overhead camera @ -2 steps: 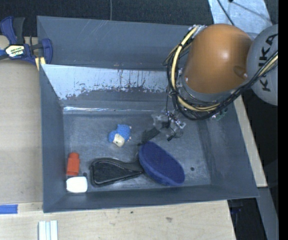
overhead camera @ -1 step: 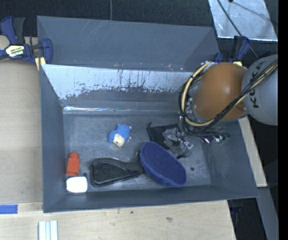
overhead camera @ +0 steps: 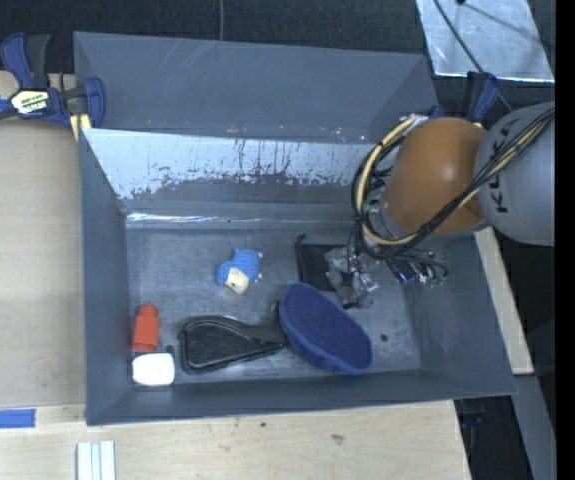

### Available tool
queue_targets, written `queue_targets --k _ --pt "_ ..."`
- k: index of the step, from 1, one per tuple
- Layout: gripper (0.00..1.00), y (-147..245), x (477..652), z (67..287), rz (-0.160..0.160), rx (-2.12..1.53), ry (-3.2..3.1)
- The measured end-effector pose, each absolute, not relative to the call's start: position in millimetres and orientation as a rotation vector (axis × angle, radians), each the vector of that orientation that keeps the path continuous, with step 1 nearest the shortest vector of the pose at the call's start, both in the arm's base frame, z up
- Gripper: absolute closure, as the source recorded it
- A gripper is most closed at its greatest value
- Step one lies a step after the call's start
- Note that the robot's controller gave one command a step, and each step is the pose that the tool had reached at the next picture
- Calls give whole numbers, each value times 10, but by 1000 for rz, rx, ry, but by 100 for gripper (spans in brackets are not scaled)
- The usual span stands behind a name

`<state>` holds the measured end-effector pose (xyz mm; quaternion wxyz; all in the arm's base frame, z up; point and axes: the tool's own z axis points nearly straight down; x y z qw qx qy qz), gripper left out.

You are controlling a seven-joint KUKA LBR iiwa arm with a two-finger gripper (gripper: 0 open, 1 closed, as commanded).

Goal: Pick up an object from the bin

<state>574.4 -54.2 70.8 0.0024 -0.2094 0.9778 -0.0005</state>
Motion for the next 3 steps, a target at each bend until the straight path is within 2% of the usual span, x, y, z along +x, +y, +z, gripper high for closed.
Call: queue_targets --k 1,2,3 --pt "100 -832 5646 708 0 -177 3134" --pt "100 -1264 5872 982 -6 -108 3131" --pt "0 -1235 5858 962 -2 -114 3135"
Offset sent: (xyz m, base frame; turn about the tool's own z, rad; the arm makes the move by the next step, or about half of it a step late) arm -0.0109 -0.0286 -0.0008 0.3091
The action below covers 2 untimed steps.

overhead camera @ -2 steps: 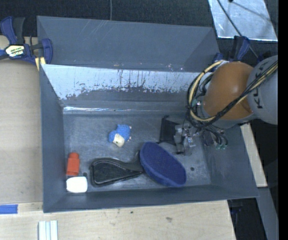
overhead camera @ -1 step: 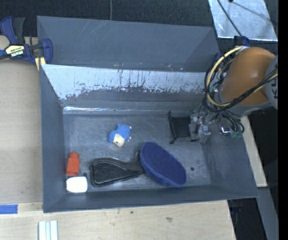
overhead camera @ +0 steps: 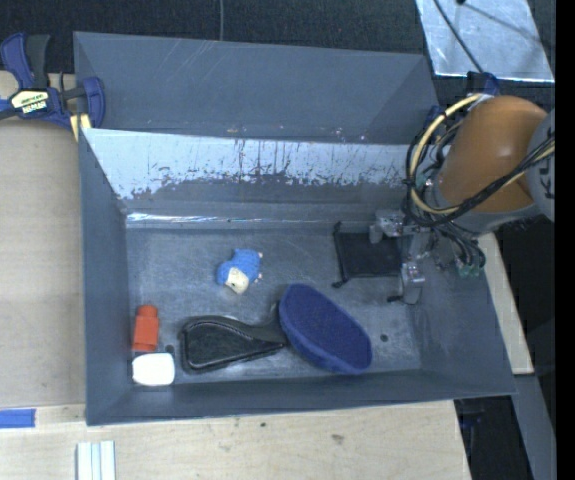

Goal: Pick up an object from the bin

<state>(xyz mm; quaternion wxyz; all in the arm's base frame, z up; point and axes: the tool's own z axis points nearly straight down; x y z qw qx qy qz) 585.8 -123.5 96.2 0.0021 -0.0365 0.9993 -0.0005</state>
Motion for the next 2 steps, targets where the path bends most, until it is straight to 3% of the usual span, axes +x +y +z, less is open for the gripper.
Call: queue_targets --k 1,2 --pt "0 -904 6240 691 0 -121 3135" --pt "100 -928 6235 716 -1 -116 3133"
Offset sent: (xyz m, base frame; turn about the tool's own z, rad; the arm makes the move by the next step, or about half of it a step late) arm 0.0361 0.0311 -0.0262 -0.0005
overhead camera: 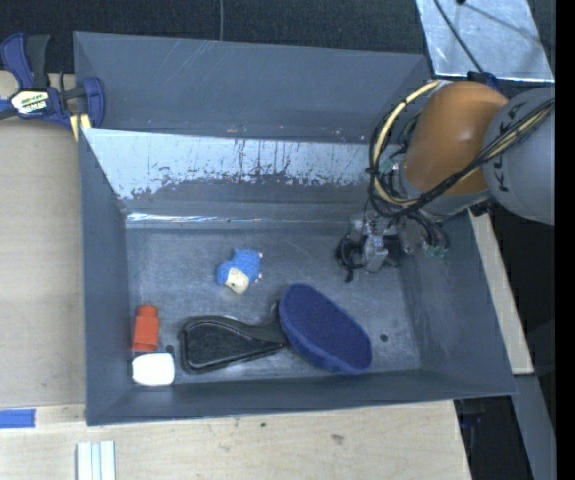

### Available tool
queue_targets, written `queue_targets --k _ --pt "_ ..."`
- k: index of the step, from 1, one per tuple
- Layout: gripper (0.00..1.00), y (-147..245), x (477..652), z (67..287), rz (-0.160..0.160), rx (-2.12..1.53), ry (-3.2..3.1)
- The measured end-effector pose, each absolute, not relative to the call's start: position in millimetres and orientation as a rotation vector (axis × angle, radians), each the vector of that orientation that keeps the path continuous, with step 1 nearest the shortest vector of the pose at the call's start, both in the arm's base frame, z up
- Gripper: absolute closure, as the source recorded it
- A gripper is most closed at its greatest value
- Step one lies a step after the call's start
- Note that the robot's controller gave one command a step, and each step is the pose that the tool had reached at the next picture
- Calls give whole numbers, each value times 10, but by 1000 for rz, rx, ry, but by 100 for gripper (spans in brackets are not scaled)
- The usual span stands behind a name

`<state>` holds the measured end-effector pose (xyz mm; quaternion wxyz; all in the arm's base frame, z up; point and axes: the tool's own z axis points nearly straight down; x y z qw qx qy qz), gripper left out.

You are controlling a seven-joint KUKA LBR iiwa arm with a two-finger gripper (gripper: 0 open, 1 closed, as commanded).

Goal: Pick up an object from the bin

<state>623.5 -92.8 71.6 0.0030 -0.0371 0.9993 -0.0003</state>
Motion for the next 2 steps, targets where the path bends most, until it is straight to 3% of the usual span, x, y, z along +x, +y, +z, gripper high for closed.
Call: queue_targets --k 1,2 --pt "100 -1012 6198 1678 -5 -151 3125" --pt "100 -1247 5966 2277 -6 -164 3127"
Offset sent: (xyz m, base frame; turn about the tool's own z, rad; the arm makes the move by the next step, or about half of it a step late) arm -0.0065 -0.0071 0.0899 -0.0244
